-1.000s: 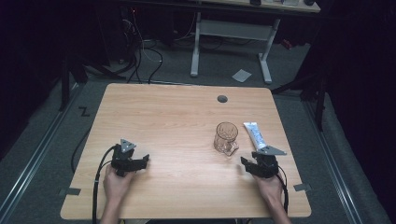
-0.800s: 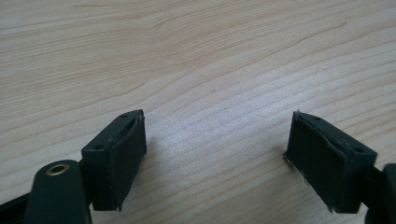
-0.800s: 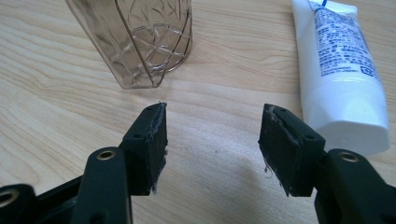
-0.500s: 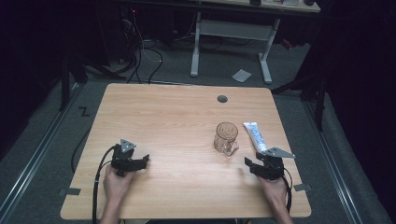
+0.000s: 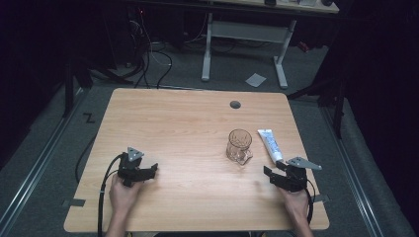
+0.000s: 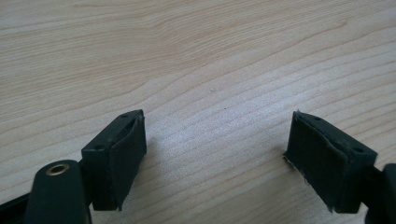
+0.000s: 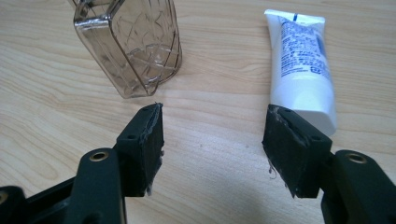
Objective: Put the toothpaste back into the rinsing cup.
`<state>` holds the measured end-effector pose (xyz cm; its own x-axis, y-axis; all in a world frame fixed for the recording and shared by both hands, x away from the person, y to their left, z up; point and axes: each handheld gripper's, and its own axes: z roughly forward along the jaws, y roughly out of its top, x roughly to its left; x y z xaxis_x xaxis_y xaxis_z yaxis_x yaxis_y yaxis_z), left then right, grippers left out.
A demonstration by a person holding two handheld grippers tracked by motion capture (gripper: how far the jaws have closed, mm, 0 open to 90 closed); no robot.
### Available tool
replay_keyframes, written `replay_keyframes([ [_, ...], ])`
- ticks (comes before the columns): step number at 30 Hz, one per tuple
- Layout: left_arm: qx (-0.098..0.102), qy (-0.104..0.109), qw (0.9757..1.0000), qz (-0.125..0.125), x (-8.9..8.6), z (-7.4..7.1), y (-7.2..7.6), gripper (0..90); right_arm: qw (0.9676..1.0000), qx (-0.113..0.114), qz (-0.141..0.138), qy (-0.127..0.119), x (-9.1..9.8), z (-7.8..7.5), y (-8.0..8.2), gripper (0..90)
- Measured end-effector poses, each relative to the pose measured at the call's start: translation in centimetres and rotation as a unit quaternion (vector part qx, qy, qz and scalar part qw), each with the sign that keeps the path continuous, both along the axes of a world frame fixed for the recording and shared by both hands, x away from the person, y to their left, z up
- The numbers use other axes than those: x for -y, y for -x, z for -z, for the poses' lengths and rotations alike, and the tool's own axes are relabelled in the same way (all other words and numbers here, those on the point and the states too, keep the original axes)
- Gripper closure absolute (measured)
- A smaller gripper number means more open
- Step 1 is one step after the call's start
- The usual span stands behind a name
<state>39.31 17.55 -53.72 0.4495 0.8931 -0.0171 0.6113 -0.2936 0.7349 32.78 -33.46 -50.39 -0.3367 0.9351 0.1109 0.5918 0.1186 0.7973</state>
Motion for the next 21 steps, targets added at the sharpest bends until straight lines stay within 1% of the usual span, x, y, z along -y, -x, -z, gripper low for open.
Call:
replay_keyframes([
  [1,0.001,0.0,1.0,-0.001,0.0,0.0,0.0,20.3,1.0,0.004,0.002,-0.001,0.2,-0.1,0.0,38.0],
  [4,0.001,0.001,1.0,-0.001,0.0,0.0,0.0,20.2,1.0,0.005,0.004,-0.004,0.3,-0.3,0.1,37.8],
  [5,0.0,0.001,1.0,0.0,0.0,0.0,0.0,20.2,1.0,0.008,0.002,0.0,0.5,-0.5,0.0,37.5],
  [14,0.0,0.001,1.0,-0.001,0.0,0.0,0.0,20.2,0.9998,0.017,0.009,0.006,1.1,-1.1,-0.2,37.0],
  [16,0.001,0.001,1.0,-0.001,0.0,0.0,0.0,20.3,0.9998,0.012,0.014,0.0,1.4,-1.2,-0.4,36.9],
  [19,0.001,0.001,1.0,-0.001,0.0,0.0,0.0,20.2,0.9998,0.014,0.015,-0.006,1.7,-1.3,-0.6,36.9],
  [20,0.001,0.001,1.0,-0.001,0.0,0.0,0.0,20.2,0.9997,0.01,0.018,-0.013,2.1,-1.2,-0.9,36.9],
  [21,0.0,0.001,1.0,-0.001,0.0,0.0,0.0,20.2,0.9997,0.01,0.018,-0.013,2.1,-1.2,-0.9,36.9],
])
